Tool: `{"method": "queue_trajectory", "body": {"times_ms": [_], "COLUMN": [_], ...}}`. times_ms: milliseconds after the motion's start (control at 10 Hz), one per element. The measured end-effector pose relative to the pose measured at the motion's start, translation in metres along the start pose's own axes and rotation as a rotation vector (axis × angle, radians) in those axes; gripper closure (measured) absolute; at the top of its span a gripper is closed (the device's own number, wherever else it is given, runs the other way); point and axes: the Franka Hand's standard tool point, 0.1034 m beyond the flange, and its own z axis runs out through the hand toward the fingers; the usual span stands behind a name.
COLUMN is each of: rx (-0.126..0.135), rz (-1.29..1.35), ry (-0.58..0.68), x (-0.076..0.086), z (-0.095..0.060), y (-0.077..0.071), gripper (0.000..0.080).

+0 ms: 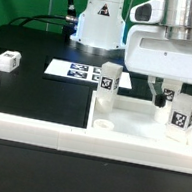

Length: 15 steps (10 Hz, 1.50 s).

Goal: Assemble square table

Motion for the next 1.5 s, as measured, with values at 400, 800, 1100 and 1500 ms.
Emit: {"method": "queue_trajectory", "body": {"times_ms": [400, 800, 1100, 1500], "rx": [-0.001, -0.021, 0.003, 0.103], "rz": [0.226, 0.662, 1.138, 1.519], "ry": [0.000, -0.027, -0.076, -0.113], "x": [-0.0001, 0.0008, 0.0000, -0.0009], "z": [0.0004, 0.0007, 0.0030, 0.0037], "y": [0.0003, 0.0000, -0.0008, -0.0047], "gripper": [0.0508, 0.0508, 0.0508, 0.0506]}}
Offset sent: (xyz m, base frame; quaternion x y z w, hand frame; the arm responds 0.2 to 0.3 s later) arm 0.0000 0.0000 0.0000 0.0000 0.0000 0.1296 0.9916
